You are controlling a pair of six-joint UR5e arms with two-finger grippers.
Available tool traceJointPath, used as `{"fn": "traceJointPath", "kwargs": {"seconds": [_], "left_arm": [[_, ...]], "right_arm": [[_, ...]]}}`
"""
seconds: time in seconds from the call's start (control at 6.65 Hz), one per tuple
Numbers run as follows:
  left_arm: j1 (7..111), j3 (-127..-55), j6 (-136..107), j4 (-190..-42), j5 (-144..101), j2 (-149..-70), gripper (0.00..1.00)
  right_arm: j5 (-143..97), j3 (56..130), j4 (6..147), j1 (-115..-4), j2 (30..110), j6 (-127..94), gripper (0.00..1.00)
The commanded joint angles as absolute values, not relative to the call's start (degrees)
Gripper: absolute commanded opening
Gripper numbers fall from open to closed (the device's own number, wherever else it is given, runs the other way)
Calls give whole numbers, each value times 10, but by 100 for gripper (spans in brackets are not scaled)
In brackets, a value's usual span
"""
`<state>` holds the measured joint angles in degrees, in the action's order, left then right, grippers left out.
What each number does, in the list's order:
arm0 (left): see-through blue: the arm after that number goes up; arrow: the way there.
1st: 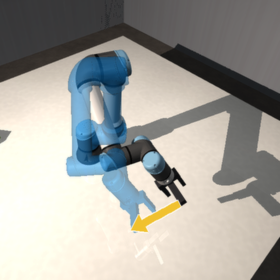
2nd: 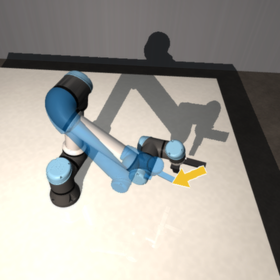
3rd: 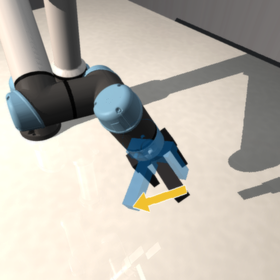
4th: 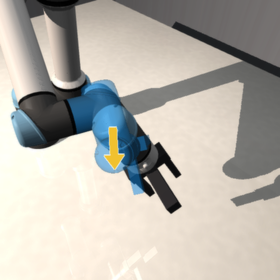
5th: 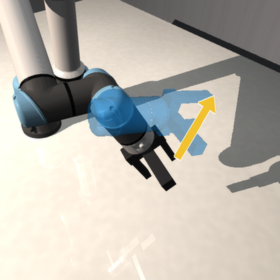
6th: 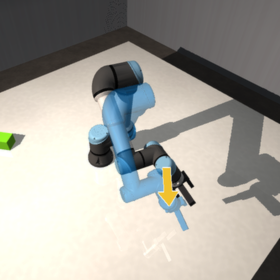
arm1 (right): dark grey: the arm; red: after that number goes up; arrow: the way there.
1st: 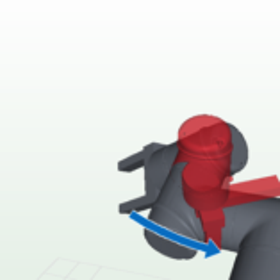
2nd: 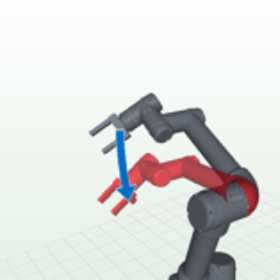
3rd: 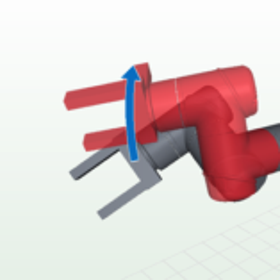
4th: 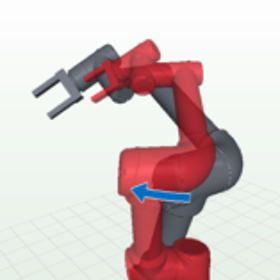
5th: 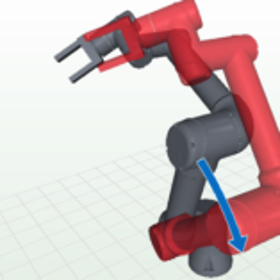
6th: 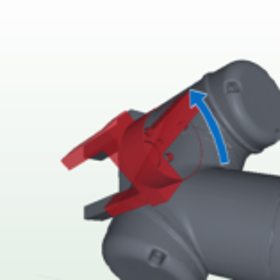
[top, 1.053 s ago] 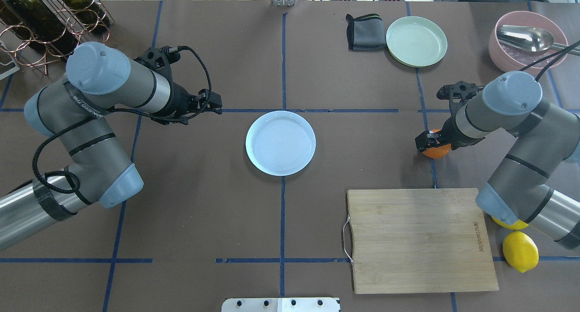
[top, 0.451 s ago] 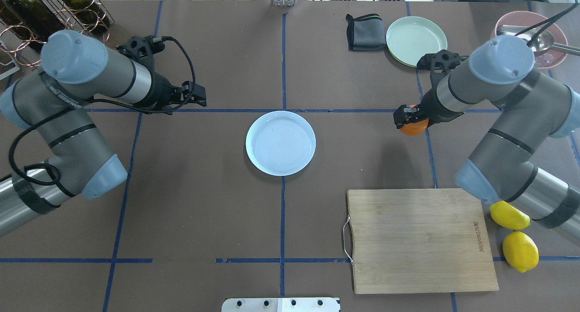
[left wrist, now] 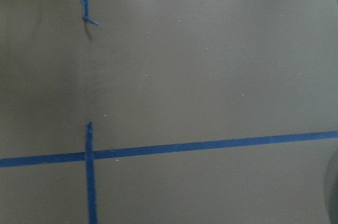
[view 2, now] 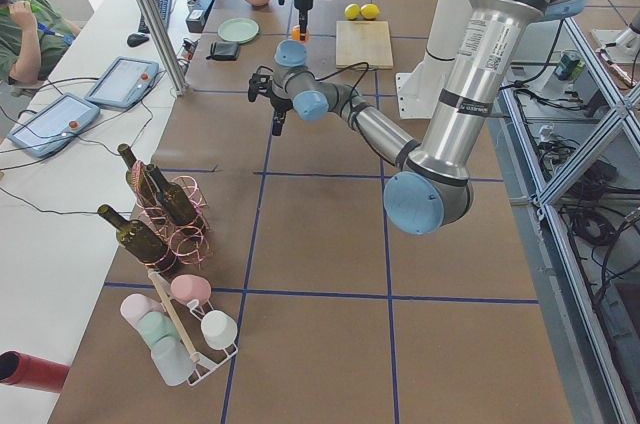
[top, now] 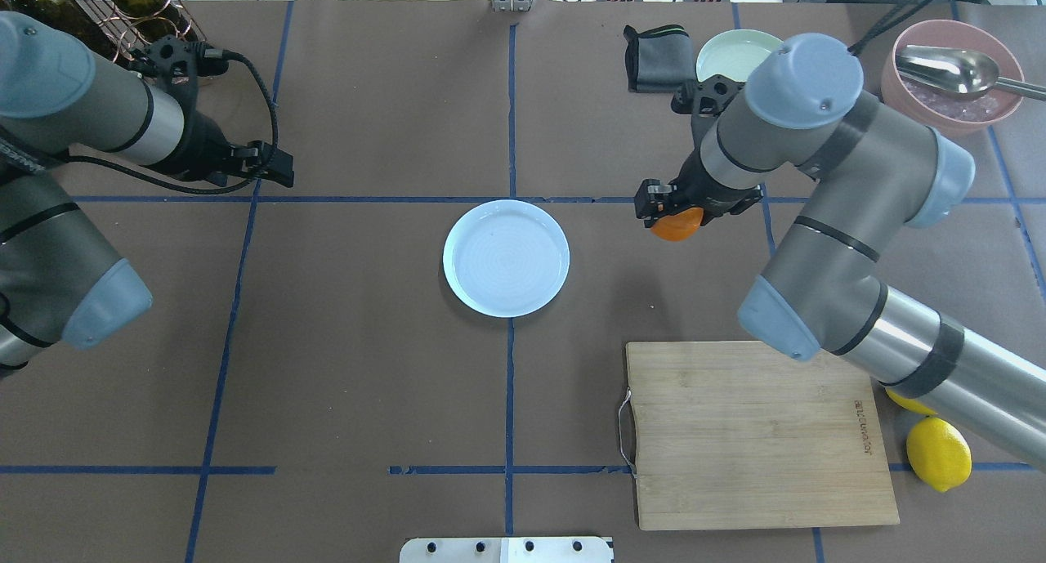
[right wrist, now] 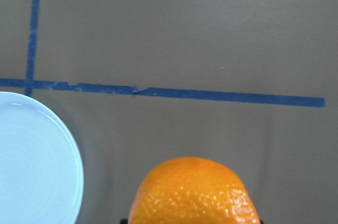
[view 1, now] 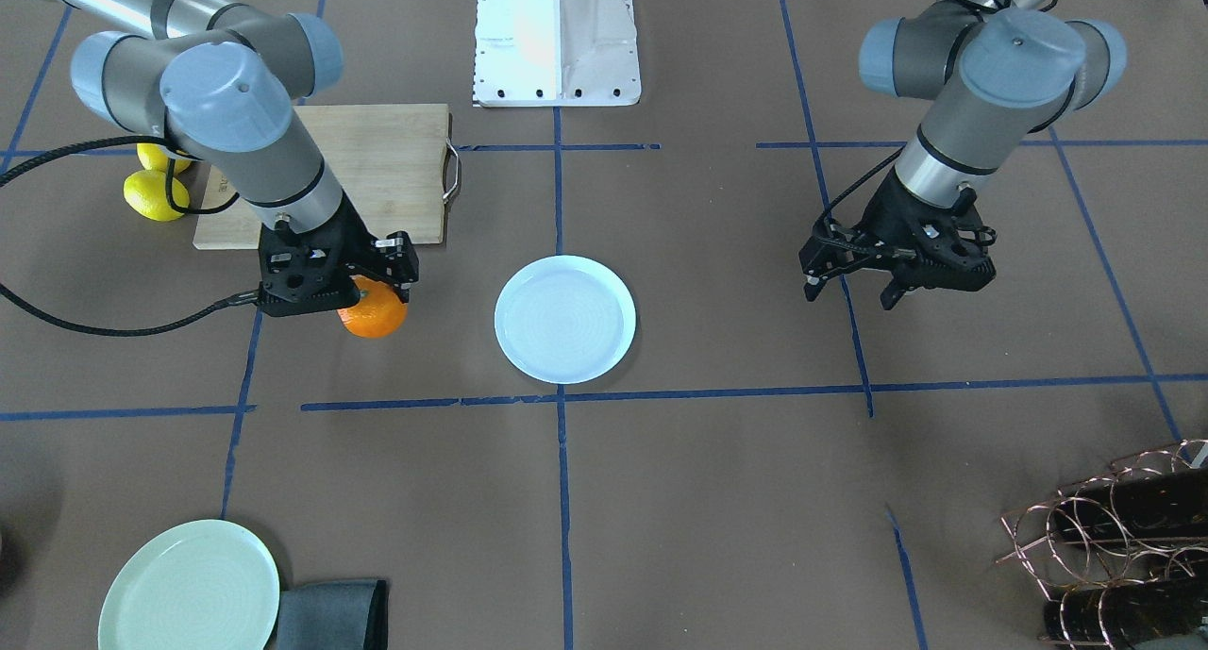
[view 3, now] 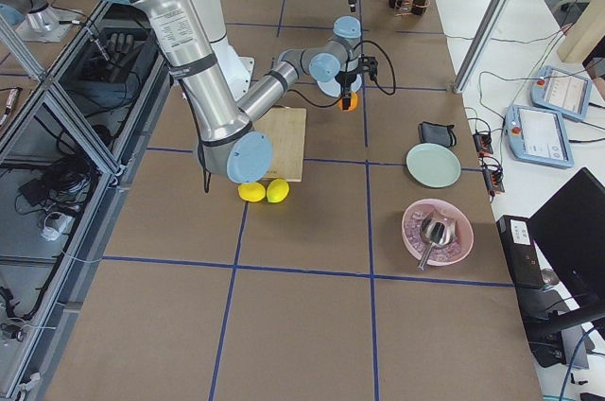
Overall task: Pick orange to plate
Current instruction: 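Carry the orange over the plate with right gripper while left arm withdraws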
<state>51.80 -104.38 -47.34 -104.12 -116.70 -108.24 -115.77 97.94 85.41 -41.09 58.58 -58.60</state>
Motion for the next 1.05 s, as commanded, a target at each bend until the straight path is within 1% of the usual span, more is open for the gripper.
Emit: {"fn": "traceJointPath", "kwargs": {"seconds": [0.0, 0.15, 0.45, 0.6, 0.75, 0.9], "left_arm": [[556, -1077, -402, -1005, -1162, -1026, 100], [558, -1071, -398, -1001, -1162, -1023, 100], [568, -1060, -254, -1003, -1162, -973, 100], [630, -1043, -248, -1004, -1171, -967, 100], [650, -1035, -248, -999, -1171, -967, 100], [669, -1026, -242, -998, -1171, -967, 100]], "right_arm": [[-1132, 949, 857, -375, 529, -640, 0], [-1122, 940, 858, -362, 510, -644, 0], [-1080, 878, 856, -326, 457, -643, 0], [-1062, 838, 853, -310, 427, -643, 0], [-1056, 794, 852, -302, 398, -650, 0], [-1040, 774, 833, -297, 389, -653, 0]]}}
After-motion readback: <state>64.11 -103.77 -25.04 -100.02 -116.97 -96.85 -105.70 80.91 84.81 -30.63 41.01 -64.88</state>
